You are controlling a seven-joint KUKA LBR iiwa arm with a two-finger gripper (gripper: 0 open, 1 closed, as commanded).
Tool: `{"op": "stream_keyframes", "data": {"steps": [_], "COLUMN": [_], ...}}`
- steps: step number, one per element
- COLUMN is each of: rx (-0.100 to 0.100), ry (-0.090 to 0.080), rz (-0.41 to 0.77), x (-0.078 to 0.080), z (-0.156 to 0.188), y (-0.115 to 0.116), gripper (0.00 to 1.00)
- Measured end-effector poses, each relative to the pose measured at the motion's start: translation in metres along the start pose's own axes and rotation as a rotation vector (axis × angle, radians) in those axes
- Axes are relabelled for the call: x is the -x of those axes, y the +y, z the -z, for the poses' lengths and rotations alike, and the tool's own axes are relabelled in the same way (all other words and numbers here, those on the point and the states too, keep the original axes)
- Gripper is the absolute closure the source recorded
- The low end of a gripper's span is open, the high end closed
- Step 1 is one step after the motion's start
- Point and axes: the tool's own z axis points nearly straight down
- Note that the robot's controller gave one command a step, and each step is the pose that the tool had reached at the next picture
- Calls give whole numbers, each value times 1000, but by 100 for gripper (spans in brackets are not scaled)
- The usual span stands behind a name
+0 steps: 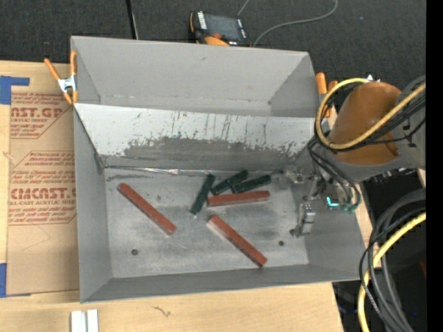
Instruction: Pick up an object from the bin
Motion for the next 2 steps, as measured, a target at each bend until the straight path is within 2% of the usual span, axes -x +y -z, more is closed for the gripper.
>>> {"op": "stream_keyframes", "data": {"steps": [1, 2], "rx": [2, -1], "ry": [-11, -15], "rz": [37, 31], "x": [41, 42], "z": [-70, -65], "y": [78, 73], "gripper": [0, 100]}}
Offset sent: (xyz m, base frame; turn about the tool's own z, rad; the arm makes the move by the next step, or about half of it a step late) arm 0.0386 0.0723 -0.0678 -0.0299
